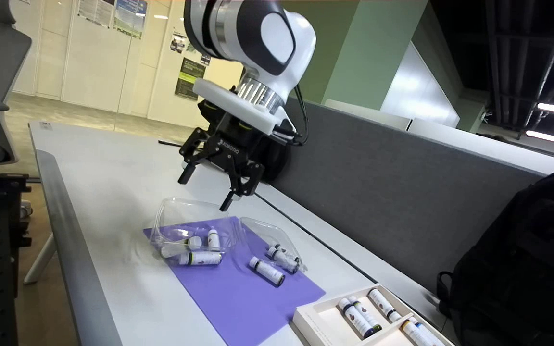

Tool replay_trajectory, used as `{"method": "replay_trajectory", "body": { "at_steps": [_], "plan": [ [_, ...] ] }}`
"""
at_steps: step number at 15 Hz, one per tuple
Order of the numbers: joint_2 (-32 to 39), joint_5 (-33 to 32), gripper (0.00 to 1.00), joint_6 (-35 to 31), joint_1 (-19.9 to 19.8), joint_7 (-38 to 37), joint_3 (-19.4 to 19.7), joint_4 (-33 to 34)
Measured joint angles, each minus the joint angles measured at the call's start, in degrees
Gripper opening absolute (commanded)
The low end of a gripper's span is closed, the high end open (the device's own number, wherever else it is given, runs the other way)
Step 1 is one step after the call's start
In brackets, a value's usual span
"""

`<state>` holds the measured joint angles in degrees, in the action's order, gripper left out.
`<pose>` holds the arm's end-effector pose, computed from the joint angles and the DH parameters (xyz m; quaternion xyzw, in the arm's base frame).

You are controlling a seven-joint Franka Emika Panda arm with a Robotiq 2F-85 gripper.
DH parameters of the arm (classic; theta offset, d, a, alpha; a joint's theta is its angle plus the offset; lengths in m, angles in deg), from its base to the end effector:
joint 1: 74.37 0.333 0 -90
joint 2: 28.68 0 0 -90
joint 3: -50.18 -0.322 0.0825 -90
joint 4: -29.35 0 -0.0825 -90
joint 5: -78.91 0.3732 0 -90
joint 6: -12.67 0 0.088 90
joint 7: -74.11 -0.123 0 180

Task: Remove one bottle from the clear box and put back two more

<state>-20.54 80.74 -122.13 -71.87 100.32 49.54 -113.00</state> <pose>0.4337 0.0247 0.2137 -0.9614 -0.2387 0.1316 0.0376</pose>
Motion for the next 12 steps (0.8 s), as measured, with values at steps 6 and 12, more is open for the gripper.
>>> {"method": "replay_trajectory", "body": {
  "at_steps": [6, 12],
  "plan": [
    [5.47, 0.18, 1.0, -5.11, -2.1, 2.33, -0.93, 0.66],
    [10.29, 0.4, 1.0, -6.39, -4.72, 3.74, -2.35, 2.59]
  ]
}}
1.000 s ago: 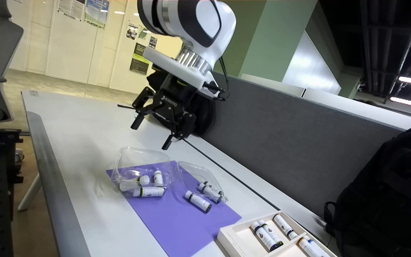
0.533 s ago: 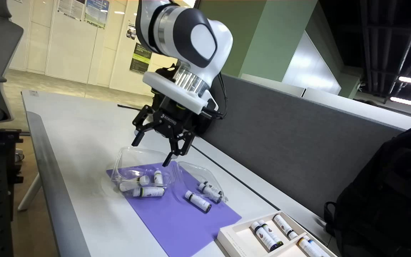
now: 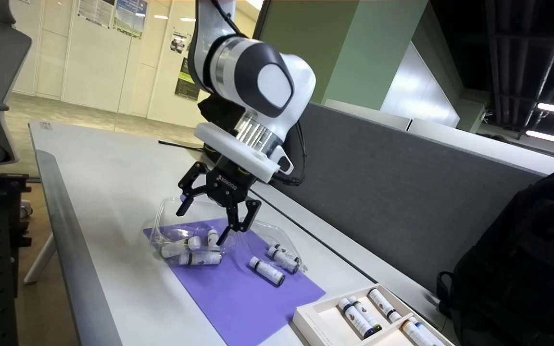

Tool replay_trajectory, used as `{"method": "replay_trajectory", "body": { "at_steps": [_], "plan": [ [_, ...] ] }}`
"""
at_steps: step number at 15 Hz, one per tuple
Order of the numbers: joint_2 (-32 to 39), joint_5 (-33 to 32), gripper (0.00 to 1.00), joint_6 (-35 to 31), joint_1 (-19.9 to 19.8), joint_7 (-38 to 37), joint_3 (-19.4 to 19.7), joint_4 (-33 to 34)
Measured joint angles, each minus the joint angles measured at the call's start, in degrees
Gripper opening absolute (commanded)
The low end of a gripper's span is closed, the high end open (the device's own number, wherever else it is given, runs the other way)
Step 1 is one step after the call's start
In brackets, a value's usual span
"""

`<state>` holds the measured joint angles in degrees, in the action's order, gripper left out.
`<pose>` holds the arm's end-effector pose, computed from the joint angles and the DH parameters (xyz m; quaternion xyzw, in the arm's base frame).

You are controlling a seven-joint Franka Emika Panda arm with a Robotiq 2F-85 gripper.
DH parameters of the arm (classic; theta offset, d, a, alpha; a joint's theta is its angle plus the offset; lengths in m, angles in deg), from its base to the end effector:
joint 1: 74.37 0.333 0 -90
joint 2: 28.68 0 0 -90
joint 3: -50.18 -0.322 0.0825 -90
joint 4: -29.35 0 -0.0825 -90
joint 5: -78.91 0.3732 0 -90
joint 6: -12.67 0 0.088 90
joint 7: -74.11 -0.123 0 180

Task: Remove one bottle from the clear box and put back two more

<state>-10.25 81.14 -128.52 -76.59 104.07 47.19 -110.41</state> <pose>0.4435 0.0081 0.1534 -0.9579 -0.2457 0.1383 0.0548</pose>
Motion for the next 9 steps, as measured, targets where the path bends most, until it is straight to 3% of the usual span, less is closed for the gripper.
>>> {"method": "replay_trajectory", "body": {
  "at_steps": [9],
  "plan": [
    [3.22, 1.84, 1.0, 0.08, -2.28, 0.75, -3.54, 2.52]
  ]
}}
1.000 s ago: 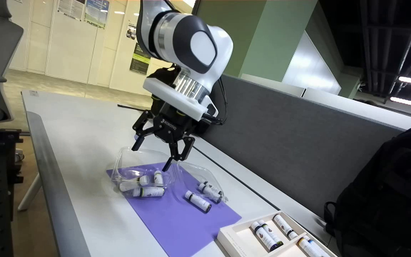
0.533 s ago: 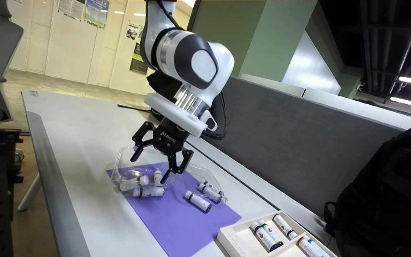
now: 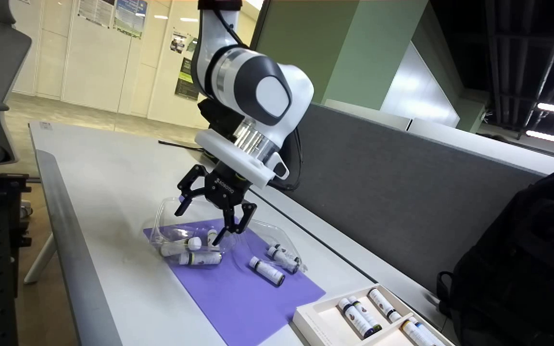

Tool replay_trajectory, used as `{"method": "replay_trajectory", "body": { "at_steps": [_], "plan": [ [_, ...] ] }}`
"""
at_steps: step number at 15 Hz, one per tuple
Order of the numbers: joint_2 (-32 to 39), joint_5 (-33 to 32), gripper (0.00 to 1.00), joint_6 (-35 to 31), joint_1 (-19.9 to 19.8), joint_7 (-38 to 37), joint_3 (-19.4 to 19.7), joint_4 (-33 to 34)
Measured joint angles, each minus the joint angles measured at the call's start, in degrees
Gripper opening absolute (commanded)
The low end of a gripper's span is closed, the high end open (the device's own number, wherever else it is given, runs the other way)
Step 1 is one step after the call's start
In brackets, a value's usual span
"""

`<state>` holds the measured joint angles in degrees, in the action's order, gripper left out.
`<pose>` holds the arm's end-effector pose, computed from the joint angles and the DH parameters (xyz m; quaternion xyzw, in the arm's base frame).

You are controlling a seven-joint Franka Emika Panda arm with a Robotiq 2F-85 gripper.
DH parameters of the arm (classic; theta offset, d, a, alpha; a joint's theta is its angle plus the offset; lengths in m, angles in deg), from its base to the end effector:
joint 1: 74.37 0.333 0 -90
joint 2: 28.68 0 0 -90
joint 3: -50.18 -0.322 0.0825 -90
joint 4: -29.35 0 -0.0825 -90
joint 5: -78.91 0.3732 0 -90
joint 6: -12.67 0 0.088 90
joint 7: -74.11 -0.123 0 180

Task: Remove one bottle from the clear box and put back two more

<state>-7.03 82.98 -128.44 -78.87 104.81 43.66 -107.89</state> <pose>0.4531 0.0211 0.1406 -0.9557 -0.2478 0.1393 0.0760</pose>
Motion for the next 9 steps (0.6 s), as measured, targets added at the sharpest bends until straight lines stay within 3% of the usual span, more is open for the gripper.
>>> {"method": "replay_trajectory", "body": {
  "at_steps": [9],
  "plan": [
    [0.28, 4.29, 1.0, 1.8, -0.29, 1.96, -3.39, 1.0]
  ]
}}
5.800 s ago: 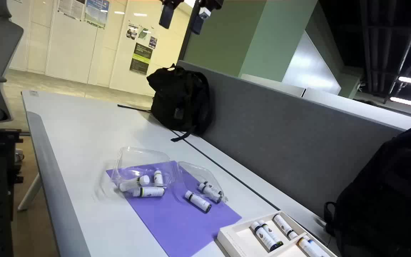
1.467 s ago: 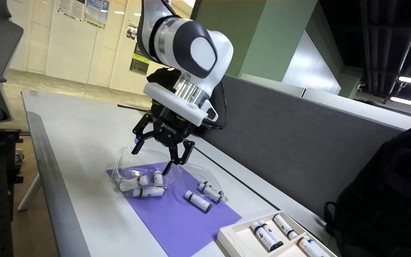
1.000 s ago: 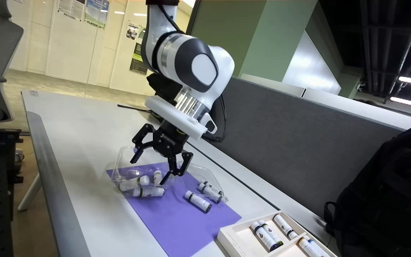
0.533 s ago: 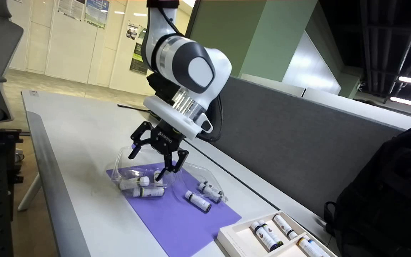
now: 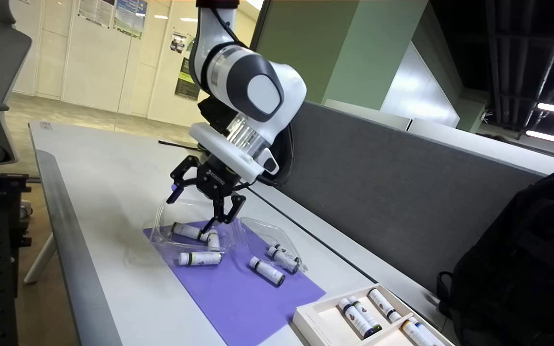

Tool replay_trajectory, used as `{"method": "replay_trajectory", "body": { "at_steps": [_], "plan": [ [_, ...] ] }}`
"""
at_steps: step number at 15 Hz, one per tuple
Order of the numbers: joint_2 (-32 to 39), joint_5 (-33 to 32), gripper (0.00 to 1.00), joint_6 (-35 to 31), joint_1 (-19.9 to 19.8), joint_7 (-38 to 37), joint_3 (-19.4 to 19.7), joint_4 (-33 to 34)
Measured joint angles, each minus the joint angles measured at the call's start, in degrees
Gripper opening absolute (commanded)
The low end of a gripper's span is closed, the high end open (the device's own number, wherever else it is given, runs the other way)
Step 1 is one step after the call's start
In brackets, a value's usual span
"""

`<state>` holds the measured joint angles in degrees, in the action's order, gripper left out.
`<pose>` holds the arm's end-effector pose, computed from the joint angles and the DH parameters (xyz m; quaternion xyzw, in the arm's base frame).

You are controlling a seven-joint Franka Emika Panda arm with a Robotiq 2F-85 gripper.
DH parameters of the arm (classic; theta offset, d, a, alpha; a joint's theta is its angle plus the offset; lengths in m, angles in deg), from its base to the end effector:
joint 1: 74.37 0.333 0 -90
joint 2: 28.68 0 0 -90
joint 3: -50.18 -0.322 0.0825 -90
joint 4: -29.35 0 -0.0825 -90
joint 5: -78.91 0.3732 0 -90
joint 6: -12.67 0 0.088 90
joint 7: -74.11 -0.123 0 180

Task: Remove one bottle from the clear box and put back two more

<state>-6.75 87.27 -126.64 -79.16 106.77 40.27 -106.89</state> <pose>0.4543 0.0493 0.1432 -0.9497 -0.2583 0.1409 0.1072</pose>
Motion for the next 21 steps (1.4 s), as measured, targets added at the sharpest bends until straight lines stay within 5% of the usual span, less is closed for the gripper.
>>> {"method": "replay_trajectory", "body": {
  "at_steps": [5, 13, 21],
  "plan": [
    [0.06, 2.01, 1.0, 0.0, -0.11, -1.84, 0.64, 0.01],
    [1.09, 10.43, 1.0, -8.86, 1.47, -16.69, 0.75, -0.64],
    [3.39, 11.12, 1.0, -12.5, 4.86, -30.97, 2.01, -1.01]
  ]
}}
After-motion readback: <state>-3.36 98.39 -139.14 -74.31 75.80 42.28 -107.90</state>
